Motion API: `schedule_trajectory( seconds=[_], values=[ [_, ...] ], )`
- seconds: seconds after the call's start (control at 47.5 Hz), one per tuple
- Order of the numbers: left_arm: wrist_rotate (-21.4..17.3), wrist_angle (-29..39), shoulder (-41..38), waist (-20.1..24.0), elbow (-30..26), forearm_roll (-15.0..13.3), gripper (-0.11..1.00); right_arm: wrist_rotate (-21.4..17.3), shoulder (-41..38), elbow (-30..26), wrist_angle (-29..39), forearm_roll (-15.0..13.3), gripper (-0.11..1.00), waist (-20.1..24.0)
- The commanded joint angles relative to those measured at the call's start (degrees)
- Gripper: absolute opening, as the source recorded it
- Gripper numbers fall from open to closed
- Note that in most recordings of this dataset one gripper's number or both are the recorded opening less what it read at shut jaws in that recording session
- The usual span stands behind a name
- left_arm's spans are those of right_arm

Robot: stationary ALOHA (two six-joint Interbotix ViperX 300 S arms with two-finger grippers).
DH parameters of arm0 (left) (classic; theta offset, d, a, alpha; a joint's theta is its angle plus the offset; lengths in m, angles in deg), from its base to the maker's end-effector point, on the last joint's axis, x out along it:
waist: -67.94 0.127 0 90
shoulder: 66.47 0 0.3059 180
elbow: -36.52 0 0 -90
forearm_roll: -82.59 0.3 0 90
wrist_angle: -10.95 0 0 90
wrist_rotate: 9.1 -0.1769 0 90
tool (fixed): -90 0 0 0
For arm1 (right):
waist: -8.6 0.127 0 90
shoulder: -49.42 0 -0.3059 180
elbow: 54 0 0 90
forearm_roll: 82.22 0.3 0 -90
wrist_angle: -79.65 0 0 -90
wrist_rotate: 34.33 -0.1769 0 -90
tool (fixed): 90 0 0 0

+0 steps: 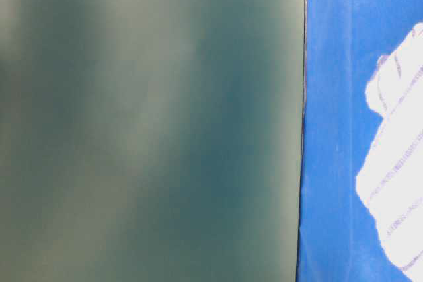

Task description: Hand over the towel.

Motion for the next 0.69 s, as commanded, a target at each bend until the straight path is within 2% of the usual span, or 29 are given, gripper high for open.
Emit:
schedule_trajectory(
  seconds=[0.0, 0.253, 0.547, 0.61, 0.673],
  values=[
    [-0.44, -0.26, -0.09, -0.79, -1.05, -1.14, 0.00, 0.53, -0.44, -1.85, -0.62, -0.26, 0.00, 0.09],
    [-0.79, -2.20, -1.76, -0.88, -2.02, -1.14, 0.00, 0.35, -0.62, -1.93, -0.44, -0.35, 0.00, 0.09],
    [-0.88, -5.80, -10.28, -0.97, -5.45, -1.05, 0.01, -0.18, -0.62, -1.93, -0.09, -0.35, 0.00, 0.09],
    [-0.88, -5.71, -13.45, -0.97, -6.68, -1.05, 0.06, -0.26, -0.70, -1.93, 0.09, -0.26, 0.00, 0.09],
    [-0.88, -5.54, -16.52, -1.05, -7.73, -1.05, 0.21, -0.35, -0.79, -1.93, 0.26, -0.35, 0.00, 0.09]
  ],
)
